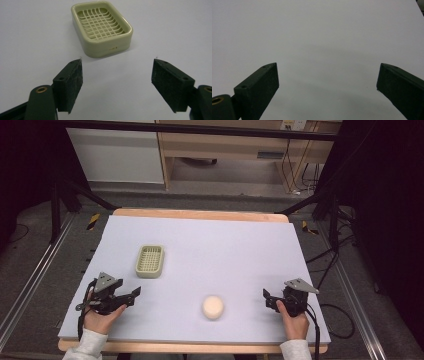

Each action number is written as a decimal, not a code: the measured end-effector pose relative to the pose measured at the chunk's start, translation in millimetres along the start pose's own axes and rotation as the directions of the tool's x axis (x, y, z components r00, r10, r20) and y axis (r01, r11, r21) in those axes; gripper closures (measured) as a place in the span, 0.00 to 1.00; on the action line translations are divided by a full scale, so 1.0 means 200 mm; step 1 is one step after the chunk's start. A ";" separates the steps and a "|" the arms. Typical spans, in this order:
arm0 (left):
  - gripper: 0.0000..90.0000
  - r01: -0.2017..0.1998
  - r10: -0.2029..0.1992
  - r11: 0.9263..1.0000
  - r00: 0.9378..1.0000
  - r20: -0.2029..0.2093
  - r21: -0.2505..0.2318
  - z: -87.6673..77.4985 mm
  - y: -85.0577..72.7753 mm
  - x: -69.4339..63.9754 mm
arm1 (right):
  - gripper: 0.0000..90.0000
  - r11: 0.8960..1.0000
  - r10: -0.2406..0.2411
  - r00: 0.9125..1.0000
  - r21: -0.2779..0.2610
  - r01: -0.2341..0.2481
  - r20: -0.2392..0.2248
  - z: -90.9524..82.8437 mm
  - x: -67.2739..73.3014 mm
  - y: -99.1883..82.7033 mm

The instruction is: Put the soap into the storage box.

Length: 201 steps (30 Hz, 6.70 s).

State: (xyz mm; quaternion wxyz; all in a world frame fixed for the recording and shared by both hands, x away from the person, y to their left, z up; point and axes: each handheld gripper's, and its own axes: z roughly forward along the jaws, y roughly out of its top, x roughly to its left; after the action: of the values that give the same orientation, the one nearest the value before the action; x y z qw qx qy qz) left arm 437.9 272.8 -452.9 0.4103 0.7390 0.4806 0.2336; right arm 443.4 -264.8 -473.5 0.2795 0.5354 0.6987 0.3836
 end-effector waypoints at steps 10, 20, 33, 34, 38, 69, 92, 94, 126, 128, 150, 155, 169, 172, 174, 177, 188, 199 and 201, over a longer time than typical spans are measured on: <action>0.27 -0.030 0.030 1.000 0.999 0.029 0.000 0.02 0.02 -0.07 | 0.05 1.000 -0.016 1.000 -0.009 0.016 0.000 0.00 0.01 0.01; 0.27 -0.071 0.070 0.997 0.995 0.065 0.014 0.05 0.05 -0.15 | 0.05 1.000 -0.012 1.000 -0.009 0.012 -0.006 0.00 0.01 0.01; 0.26 -0.066 0.064 0.998 0.992 0.106 0.010 0.10 0.10 -0.22 | 0.05 0.999 0.020 0.999 -0.025 -0.021 -0.034 0.00 0.01 0.01; 0.26 -0.068 0.066 0.998 0.992 0.108 0.012 0.11 0.10 -0.23 | 0.05 0.999 0.022 0.999 -0.023 -0.023 -0.036 0.00 0.01 0.01; 0.26 -0.077 0.076 0.997 0.990 0.115 0.005 0.12 0.13 -0.25 | 0.05 1.000 0.007 1.000 -0.023 -0.008 -0.029 0.00 0.02 0.01; 0.25 -0.192 0.185 0.981 0.955 0.230 0.009 0.24 0.24 -0.59 | 0.05 1.000 -0.008 1.000 -0.029 0.007 -0.026 0.01 0.02 0.03; 0.25 -0.262 0.248 0.965 0.928 0.276 0.014 0.28 0.28 -0.76 | 0.05 1.000 -0.002 1.000 -0.031 0.001 -0.028 0.00 0.02 0.03; 0.25 -0.269 0.253 0.963 0.926 0.281 0.018 0.29 0.28 -0.77 | 0.05 0.999 -0.005 1.000 -0.032 0.004 -0.024 0.00 0.02 0.03; 0.20 -0.329 0.285 0.942 0.890 0.357 0.067 0.36 0.24 -0.96 | 0.05 0.999 -0.016 1.000 -0.034 0.015 -0.027 0.00 0.02 0.03; 0.19 -0.333 0.288 0.940 0.889 0.357 0.070 0.37 0.24 -0.96 | 0.05 0.999 -0.016 1.000 -0.031 0.015 -0.027 0.00 0.02 0.03; 0.17 -0.372 0.309 0.921 0.876 0.372 0.113 0.43 0.18 -1.02 | 0.05 1.000 -0.005 1.000 -0.024 0.005 -0.028 0.00 0.02 0.03; 0.19 -0.371 0.304 0.920 0.878 0.369 0.124 0.45 0.17 -1.02 | 0.05 1.000 -0.004 1.000 -0.023 0.004 -0.027 0.00 0.02 0.03; 0.26 -0.388 0.315 0.911 0.874 0.369 0.142 0.48 0.15 -1.05 | 0.05 1.000 -0.007 1.000 -0.023 0.007 -0.027 0.00 0.02 0.03; 0.26 -0.388 0.315 0.910 0.875 0.369 0.143 0.48 0.15 -1.05 | 0.05 1.000 -0.010 1.000 -0.022 0.009 -0.024 0.00 0.02 0.03; 0.26 -0.389 0.316 0.910 0.875 0.367 0.145 0.48 0.15 -1.05 | 0.05 1.000 -0.010 1.000 -0.024 0.009 -0.025 0.00 0.02 0.03; 0.26 -0.391 0.319 0.909 0.875 0.366 0.144 0.48 0.15 -1.05 | 0.05 1.000 -0.009 1.000 -0.024 0.008 -0.025 0.00 0.02 0.03; 0.27 -0.395 0.319 0.907 0.872 0.372 0.149 0.48 0.15 -1.05 | 0.05 1.000 -0.011 1.000 -0.019 0.010 -0.028 0.01 0.03 0.03; 0.27 -0.395 0.321 0.908 0.872 0.370 0.143 0.43 0.19 -1.02 | 0.05 1.000 -0.010 1.000 -0.020 0.010 -0.030 0.00 0.03 0.03; 0.27 -0.395 0.323 0.908 0.872 0.367 0.139 0.41 0.20 -1.01 | 0.05 1.000 -0.011 0.999 -0.021 0.011 -0.030 0.00 0.03 0.03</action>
State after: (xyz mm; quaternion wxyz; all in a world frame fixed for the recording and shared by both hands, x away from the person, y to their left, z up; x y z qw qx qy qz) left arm 433.2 50.2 -455.3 0.3553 0.8834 0.2790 0.1246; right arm 445.8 -258.7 -468.9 0.2768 0.5228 0.7016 0.3973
